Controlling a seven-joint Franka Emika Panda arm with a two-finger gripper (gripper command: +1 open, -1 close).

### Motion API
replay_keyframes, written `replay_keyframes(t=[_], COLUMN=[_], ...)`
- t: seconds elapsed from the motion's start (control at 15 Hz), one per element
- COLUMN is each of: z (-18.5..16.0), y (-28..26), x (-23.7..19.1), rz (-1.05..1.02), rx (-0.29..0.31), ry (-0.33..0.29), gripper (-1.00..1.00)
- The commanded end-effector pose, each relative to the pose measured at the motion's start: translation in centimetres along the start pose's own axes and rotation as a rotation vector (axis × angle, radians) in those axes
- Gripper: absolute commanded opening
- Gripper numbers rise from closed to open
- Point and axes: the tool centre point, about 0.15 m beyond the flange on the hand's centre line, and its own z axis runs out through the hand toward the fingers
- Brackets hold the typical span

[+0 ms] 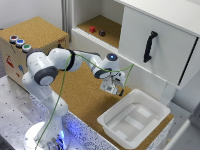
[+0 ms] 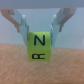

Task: Place the yellow block inside the box

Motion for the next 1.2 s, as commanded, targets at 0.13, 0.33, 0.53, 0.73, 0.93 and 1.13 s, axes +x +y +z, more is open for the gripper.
replay_keyframes(t=[0.13, 0.33, 0.53, 0.73, 0.93, 1.13], z=[-2.1, 0.5, 4.1, 7.9, 10.1, 9.7], y=[12.6, 16.8, 18.8, 20.1, 20.0, 18.6], x=[-2.6, -4.4, -6.3, -7.8, -7.6, -7.7], rz=[0.142, 0.188, 0.213, 0.163, 0.121, 0.145], rx=[-0.144, -0.144, -0.12, -0.105, -0.097, -0.103], ry=[-0.046, -0.097, -0.151, -0.149, -0.131, -0.109], gripper=[-1.0, -1.0, -1.0, -1.0, -1.0, 1.0])
